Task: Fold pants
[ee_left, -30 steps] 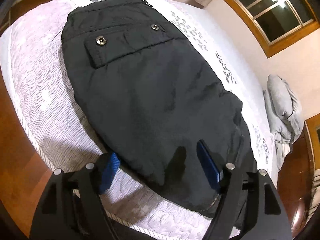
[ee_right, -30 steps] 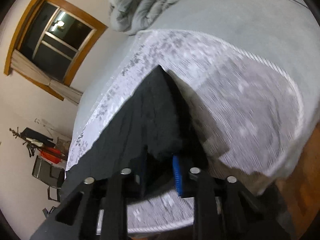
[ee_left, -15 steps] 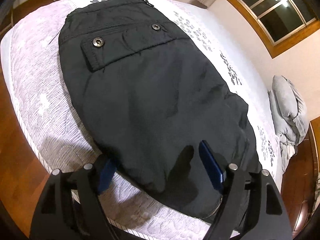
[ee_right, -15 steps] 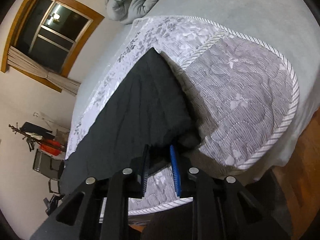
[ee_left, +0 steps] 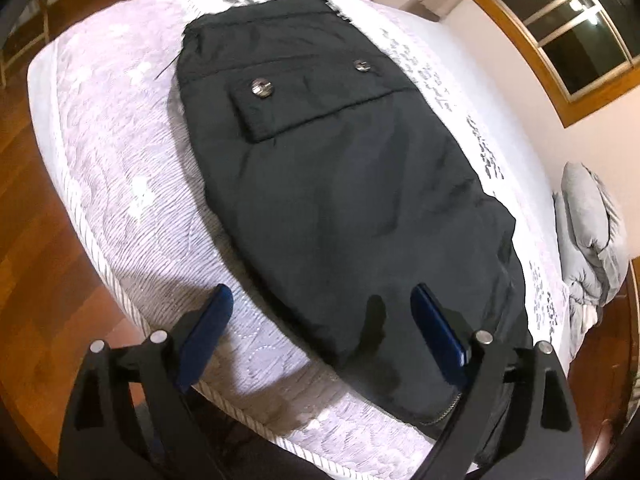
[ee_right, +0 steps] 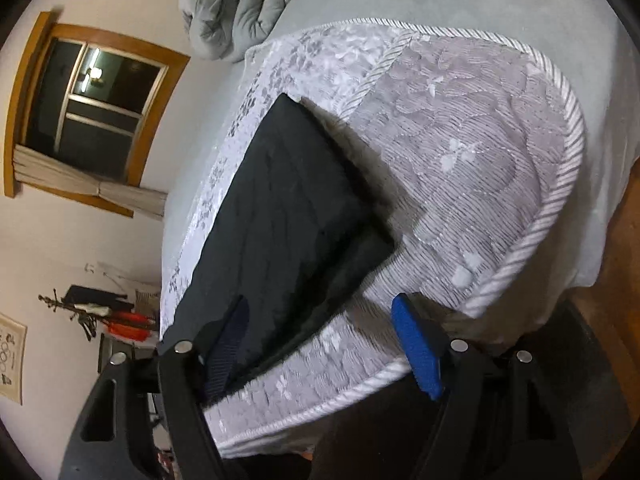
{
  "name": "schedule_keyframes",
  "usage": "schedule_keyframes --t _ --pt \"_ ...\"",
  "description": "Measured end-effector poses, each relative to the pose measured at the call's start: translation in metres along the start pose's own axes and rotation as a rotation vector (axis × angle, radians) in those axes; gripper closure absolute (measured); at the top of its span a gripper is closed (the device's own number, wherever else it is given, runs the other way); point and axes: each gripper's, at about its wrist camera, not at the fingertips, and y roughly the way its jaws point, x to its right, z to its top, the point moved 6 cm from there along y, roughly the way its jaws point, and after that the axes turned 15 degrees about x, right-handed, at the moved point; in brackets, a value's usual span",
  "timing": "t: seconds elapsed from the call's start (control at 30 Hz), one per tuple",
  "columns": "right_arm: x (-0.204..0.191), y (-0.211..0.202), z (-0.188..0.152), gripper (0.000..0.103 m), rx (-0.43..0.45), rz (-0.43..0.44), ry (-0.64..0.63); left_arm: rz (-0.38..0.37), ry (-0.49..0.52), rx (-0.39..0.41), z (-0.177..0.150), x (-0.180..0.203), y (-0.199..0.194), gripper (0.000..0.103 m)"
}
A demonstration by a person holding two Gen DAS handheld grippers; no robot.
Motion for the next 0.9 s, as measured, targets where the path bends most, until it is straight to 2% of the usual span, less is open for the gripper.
schedule_keyframes --t 0.2,0.27,0.3,0.37,0.47,0.57,0.63,0.73,0.83,0.9 --pt "0.001 0.022 0.011 0.027 0.013 0.0 0.07 0.012 0.002 -0.008 0.0 -0.004 0.006 0.012" --pt "-0.007 0.024 0.016 0.048 0.023 0.018 0.057 0.015 0.008 -0.007 0.001 -0.002 0.01 0.012" --pt "-0.011 0.027 0.02 0.052 0.023 0.017 0.045 0.016 0.011 -0.006 0.002 -0.001 0.011 0.012" --pt "-0.015 0.033 0.025 0.07 0.014 0.011 0.035 0.015 0.02 -0.004 0.004 0.002 0.015 0.011" --pt "-0.031 0.042 0.036 0.082 0.006 0.004 -0.024 0.024 0.038 -0.003 0.005 0.007 0.02 0.011" --pt "-0.062 0.044 0.058 0.085 0.022 0.042 -0.098 0.026 0.037 0.021 0.006 0.014 0.024 0.012" --pt "-0.091 0.041 0.08 0.085 0.051 0.079 -0.164 0.022 0.024 0.035 0.006 0.021 0.026 0.023" --pt "-0.111 0.028 0.101 0.086 0.109 0.107 -0.231 -0.006 -0.01 0.032 0.002 0.036 0.033 0.027" --pt "-0.101 0.026 0.118 0.086 0.153 0.053 -0.238 -0.058 0.017 0.012 -0.008 0.058 0.038 0.034" --pt "-0.073 0.04 0.119 0.085 0.13 -0.041 -0.216 -0.062 0.071 0.014 -0.016 0.069 0.044 0.033"
